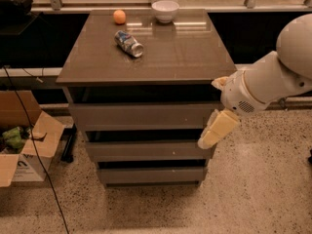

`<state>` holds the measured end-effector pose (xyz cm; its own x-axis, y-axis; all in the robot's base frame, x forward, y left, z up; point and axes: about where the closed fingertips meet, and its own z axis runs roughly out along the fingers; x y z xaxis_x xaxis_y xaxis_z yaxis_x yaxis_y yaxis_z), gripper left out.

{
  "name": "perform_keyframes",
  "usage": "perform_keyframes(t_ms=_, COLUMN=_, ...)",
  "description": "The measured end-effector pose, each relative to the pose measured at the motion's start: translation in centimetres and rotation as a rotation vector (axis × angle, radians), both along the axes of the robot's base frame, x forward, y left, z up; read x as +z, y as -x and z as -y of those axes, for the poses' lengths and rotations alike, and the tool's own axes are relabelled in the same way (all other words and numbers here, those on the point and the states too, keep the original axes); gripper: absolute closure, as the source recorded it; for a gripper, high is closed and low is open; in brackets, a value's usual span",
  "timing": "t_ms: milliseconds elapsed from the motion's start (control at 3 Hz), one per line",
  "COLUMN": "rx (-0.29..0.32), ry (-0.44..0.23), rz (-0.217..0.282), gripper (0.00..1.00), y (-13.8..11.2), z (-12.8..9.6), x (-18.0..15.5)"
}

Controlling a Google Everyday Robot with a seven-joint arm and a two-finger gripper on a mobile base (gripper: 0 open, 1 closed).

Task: Open top drawer

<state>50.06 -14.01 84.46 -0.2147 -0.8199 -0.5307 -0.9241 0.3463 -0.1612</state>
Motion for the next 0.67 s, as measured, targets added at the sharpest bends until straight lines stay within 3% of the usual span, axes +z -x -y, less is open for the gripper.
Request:
perform_keyframes(t_ms=333, rx=-0.031, ry=0.021, rz=-0.024, gripper=0.0, y=-1.5, z=-1.1, x=-2.9)
perform_keyframes(t_ms=667, rx=-0.07, ry=-0.002, rz=-0.051, gripper=0.0, y=-4.1, z=-1.9, x=-6.8)
